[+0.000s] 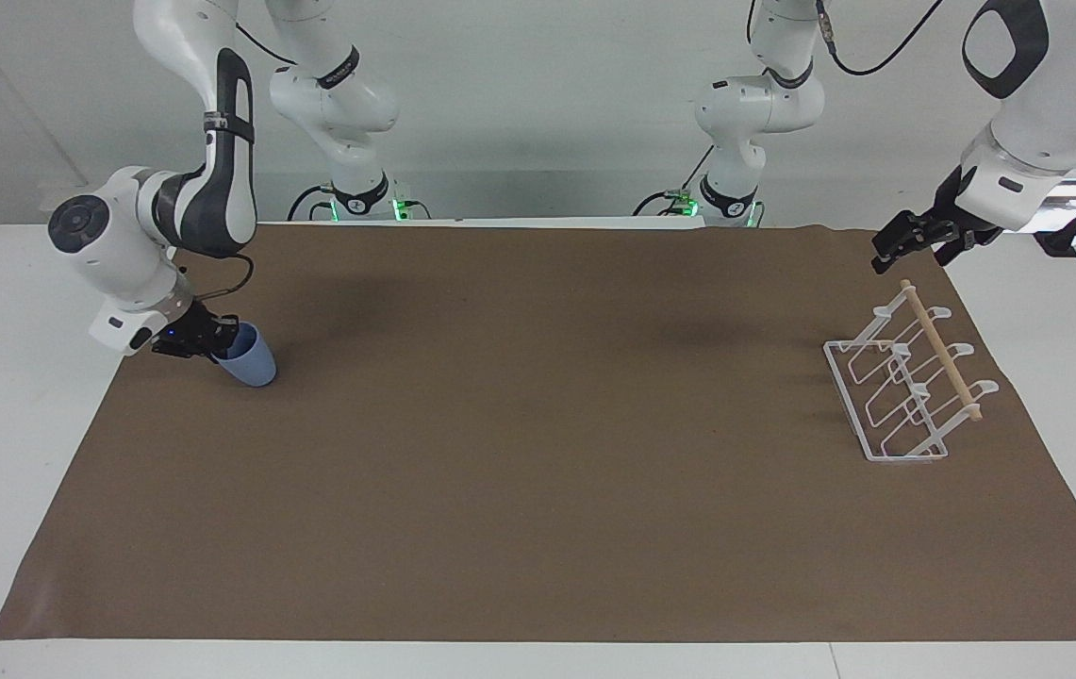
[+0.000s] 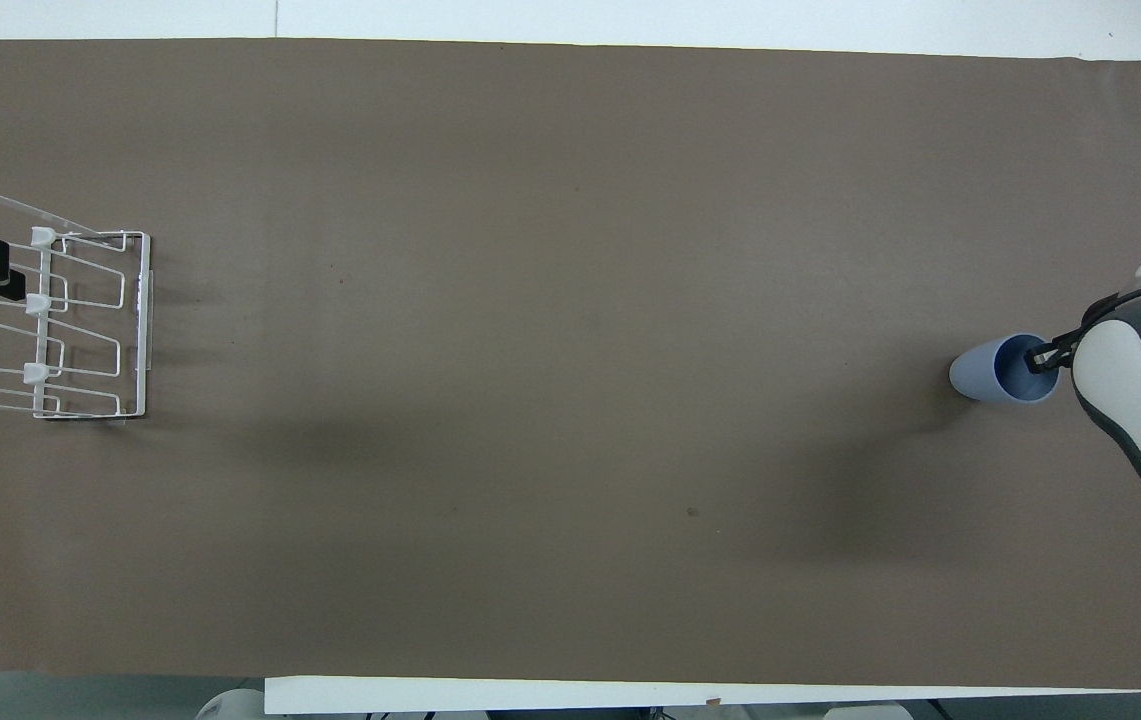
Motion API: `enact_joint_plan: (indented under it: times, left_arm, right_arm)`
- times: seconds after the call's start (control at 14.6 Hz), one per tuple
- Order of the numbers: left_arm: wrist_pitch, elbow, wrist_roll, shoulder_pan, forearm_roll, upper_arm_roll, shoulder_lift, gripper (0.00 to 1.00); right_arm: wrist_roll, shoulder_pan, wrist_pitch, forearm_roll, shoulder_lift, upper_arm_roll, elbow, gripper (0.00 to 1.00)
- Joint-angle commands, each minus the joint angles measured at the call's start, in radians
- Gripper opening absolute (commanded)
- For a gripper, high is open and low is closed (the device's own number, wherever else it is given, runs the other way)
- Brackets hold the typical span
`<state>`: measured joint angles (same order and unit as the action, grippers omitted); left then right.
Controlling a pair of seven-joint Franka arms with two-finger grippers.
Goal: Hang cup on cup holder
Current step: 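Grasp the light blue cup rim with the right gripper, then lift the cup with the right gripper while the left gripper approaches it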
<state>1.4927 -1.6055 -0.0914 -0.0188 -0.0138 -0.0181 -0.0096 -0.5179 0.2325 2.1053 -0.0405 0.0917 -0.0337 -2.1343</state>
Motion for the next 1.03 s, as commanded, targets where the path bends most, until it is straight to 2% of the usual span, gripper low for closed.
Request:
enact_joint_plan:
  times: [0.0, 0.14, 0.21, 0.34, 0.55, 0.75, 0.89, 0.96]
  left_arm:
    - [-0.017, -0.034, -0.071, 0.011, -0.003, -0.003, -0.027, 1.00]
    - [-0.014, -0.036, -0.129, 0.011, -0.012, -0.006, -0.029, 1.00]
    - [-0.009, -0.034, -0.190, 0.011, -0.021, -0.006, -0.027, 1.00]
    - [0.014, -0.034, -0.327, 0.004, -0.078, -0.006, -0.027, 1.00]
    - [0.050, -0.036, -0.526, -0.015, -0.178, -0.008, -0.027, 1.00]
    - [0.113, -0.037, -0.891, -0.116, -0.265, -0.008, -0.027, 1.00]
    - [0.162, -0.051, -1.103, -0.182, -0.299, -0.008, -0.027, 1.00]
    - [0.188, -0.062, -1.217, -0.205, -0.366, -0.008, -0.030, 1.00]
  right_arm:
    - [-0.027, 0.004, -0.075, 0.007, 0.008, 0.009, 0.051, 0.00]
    - [-0.048, -0.008, -0.232, 0.011, 0.020, 0.034, 0.179, 0.00]
    - [-0.051, -0.022, -0.299, 0.054, 0.019, 0.044, 0.223, 0.00]
    - [-0.045, -0.041, -0.381, 0.291, 0.005, 0.067, 0.261, 0.00]
    - [-0.019, -0.094, -0.439, 0.619, -0.010, 0.069, 0.249, 0.00]
    - [0.189, -0.218, -0.426, 0.883, -0.010, 0.069, 0.248, 0.00]
    - [0.354, -0.310, -0.351, 0.996, -0.010, 0.069, 0.248, 0.00]
    - [0.430, -0.361, -0.308, 1.043, -0.010, 0.069, 0.243, 0.00]
